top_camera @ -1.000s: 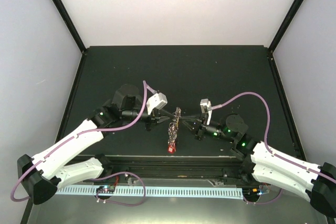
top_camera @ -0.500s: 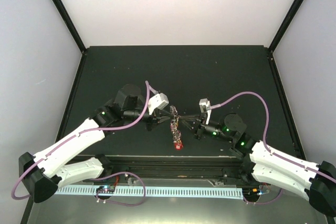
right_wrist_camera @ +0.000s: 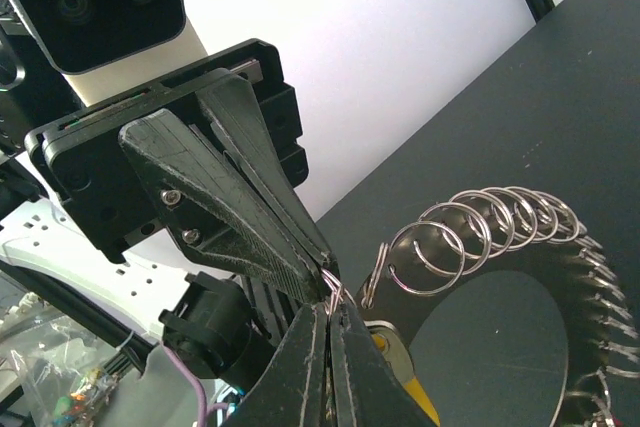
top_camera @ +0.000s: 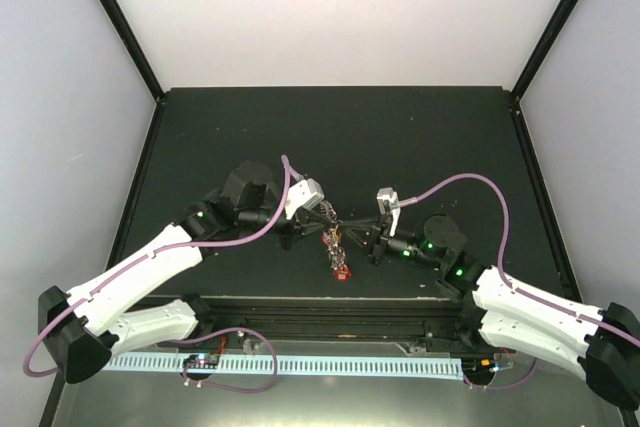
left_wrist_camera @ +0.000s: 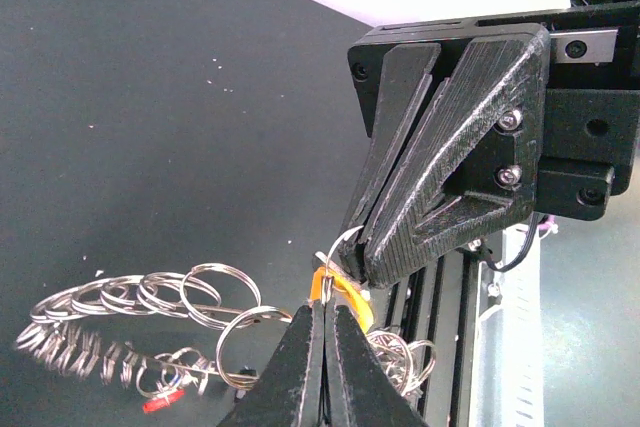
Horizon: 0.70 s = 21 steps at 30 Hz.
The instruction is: Remove the keys from the keyring
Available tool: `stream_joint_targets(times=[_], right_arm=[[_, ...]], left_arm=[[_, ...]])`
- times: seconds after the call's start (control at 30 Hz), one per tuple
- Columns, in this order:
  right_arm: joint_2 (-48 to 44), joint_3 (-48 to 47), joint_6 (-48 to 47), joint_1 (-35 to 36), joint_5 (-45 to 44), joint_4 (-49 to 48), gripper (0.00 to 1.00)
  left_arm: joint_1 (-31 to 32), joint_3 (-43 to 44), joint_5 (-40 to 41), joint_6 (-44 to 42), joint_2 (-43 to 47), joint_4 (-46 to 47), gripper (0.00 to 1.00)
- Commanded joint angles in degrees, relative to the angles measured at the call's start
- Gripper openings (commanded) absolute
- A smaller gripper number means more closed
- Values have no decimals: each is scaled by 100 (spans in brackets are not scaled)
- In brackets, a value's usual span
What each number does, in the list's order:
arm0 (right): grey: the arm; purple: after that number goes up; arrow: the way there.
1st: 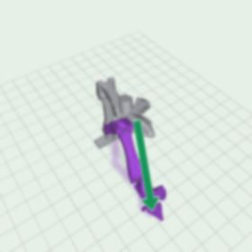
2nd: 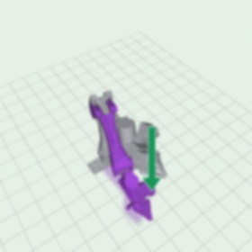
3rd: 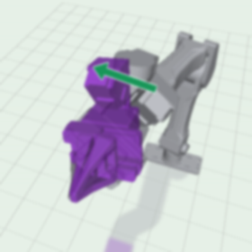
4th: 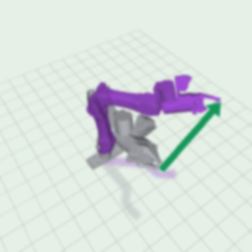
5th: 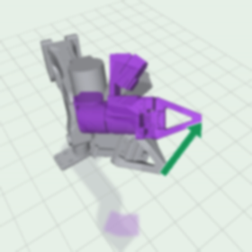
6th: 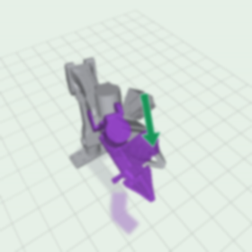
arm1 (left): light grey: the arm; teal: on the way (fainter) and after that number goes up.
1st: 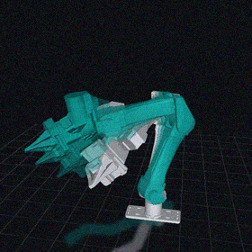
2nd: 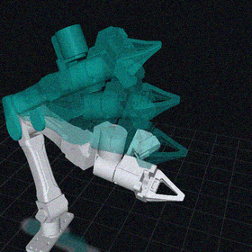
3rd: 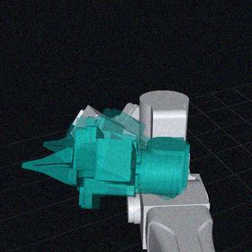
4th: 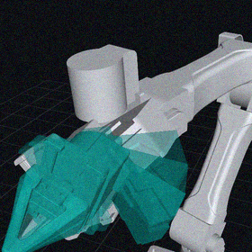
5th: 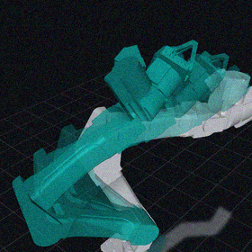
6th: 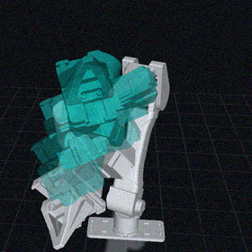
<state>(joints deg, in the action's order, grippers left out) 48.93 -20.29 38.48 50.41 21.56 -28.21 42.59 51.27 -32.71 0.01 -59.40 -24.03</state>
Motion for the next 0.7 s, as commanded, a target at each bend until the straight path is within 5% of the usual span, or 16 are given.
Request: stream_joint_targets(times=[0.0, 0.67], right_arm=[[-10, -282, -21, 24, 291, -764, 1], [383, -405, 31, 30, 577, -897, 1]], left_arm=[[38, 208, 368, -71, -98, -69, 1], [215, 283, 142, -37, -309, -119, 1]])
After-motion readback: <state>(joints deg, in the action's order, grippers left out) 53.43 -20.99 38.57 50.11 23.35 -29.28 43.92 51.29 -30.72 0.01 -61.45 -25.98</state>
